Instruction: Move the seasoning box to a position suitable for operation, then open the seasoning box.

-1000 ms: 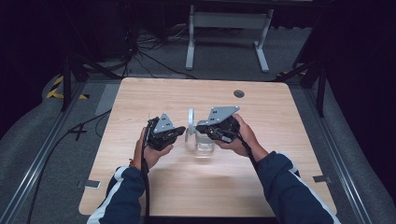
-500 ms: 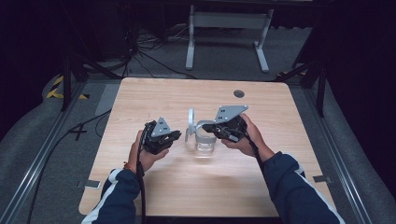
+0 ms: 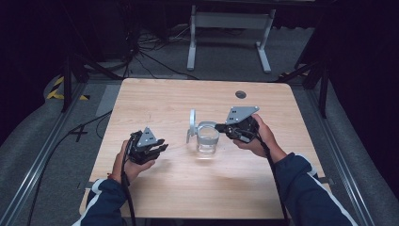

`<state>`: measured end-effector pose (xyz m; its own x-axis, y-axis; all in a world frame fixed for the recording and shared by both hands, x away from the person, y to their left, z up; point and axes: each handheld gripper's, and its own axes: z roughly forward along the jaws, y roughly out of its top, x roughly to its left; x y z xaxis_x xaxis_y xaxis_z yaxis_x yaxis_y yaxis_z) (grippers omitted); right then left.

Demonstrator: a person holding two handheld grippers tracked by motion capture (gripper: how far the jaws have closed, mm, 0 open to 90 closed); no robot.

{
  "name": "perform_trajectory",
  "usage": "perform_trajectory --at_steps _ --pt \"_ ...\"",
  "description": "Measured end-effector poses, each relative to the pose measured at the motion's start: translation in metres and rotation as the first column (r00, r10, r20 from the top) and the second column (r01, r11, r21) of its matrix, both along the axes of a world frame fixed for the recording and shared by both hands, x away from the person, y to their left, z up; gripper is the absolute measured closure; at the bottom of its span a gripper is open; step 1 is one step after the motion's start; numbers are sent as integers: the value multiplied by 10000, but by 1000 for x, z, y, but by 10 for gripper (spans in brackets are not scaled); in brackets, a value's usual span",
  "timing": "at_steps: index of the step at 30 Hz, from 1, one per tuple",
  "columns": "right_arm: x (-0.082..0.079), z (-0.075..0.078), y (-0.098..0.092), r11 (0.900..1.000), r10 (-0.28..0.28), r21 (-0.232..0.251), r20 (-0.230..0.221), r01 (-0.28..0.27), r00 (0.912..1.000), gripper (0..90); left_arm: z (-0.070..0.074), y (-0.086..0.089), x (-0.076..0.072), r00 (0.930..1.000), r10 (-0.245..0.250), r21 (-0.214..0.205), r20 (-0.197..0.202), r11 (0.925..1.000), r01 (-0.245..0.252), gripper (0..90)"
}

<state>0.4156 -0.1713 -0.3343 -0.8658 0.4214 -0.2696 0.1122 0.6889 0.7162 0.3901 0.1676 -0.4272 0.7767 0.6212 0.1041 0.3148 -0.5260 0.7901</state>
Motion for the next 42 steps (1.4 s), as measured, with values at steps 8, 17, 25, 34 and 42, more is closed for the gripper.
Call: perform_trajectory --at_steps 8,17,25,34,42 --pt "-3 3 -8 9996 -225 -170 176 228 9996 854 -9 15 -8 9995 229 330 -224 9992 -221 675" --pt "-12 3 -37 9971 -673 -333 268 682 9974 793 -21 36 -20 9955 834 566 -447 9951 -809 520" --pt "-26 -8 -69 9930 -1026 -572 110 1031 9947 750 -34 46 -30 9925 847 687 -882 9945 -788 440" --pt "-44 -29 -111 9859 -1592 -552 -148 1582 9871 669 -49 59 -33 9839 972 283 -1499 9952 -940 402" --pt "-58 -49 -148 9798 -1962 -478 -412 1942 9797 594 -53 61 -36 9828 1064 -127 -1508 9939 -1096 381"
